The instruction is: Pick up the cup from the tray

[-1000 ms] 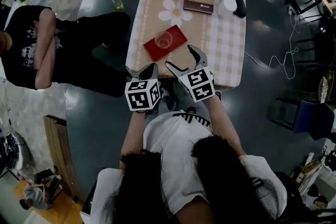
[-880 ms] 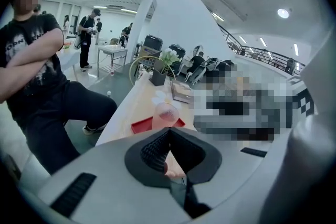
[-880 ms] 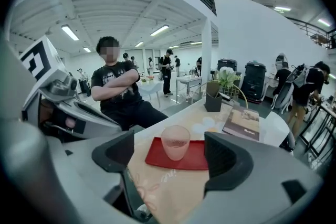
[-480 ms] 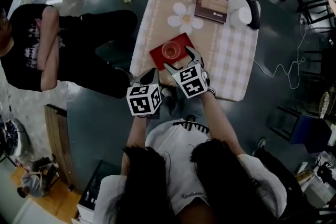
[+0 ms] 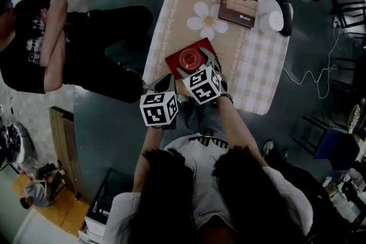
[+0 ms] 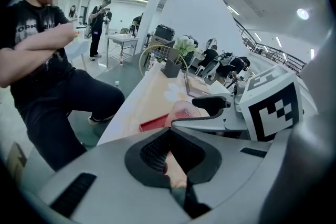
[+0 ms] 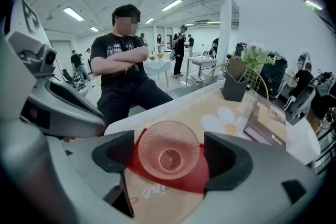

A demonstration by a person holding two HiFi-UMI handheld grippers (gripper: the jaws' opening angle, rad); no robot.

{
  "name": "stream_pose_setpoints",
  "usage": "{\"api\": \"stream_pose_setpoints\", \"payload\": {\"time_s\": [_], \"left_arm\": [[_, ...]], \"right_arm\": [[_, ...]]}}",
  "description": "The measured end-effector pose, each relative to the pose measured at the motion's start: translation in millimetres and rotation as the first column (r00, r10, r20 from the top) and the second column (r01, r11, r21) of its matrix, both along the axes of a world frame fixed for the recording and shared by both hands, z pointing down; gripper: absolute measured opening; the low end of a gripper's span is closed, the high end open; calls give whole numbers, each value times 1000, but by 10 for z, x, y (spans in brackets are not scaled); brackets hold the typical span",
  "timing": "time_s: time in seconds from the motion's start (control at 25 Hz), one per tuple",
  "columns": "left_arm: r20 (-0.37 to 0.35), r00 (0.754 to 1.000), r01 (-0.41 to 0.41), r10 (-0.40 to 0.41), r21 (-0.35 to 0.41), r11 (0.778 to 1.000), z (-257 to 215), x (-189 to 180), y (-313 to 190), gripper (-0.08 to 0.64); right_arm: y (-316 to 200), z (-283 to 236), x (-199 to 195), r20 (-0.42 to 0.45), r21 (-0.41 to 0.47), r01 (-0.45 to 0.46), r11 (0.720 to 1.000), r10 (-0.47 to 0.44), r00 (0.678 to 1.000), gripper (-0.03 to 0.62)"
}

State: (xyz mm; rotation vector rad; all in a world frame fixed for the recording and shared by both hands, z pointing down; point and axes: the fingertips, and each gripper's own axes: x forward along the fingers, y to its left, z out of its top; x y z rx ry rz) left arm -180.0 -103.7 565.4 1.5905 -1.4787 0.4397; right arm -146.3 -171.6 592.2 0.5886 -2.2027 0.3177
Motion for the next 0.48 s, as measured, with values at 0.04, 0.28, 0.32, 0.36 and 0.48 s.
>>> {"api": "stream_pose_setpoints", "payload": {"time_s": [0.04, 0.28, 0.32, 0.36, 0.48], "left_arm": [[-2, 1000, 0, 0, -3, 1000, 9, 0, -9, 8], [-3, 1000, -4, 4, -16, 1000, 44, -8, -33, 8], [-4, 1000, -6, 6, -17, 1000, 45, -7, -38, 8], [-4, 1000, -7, 7, -17, 1000, 45, -7, -41, 8], [-5, 1000, -3, 3, -19, 1000, 52, -18, -38, 8]], "right_arm": [[-5, 23, -10, -7, -4, 4, 1000, -4, 1000, 399], [8, 164, -21, -71, -26, 31, 999, -33, 997, 399], [0, 176, -14, -77, -30, 26, 999, -28, 997, 397], [-8, 182, -11, -77, -37, 19, 999, -22, 997, 397], [-13, 183, -20, -73, -50, 10, 999, -14, 997, 394]]}}
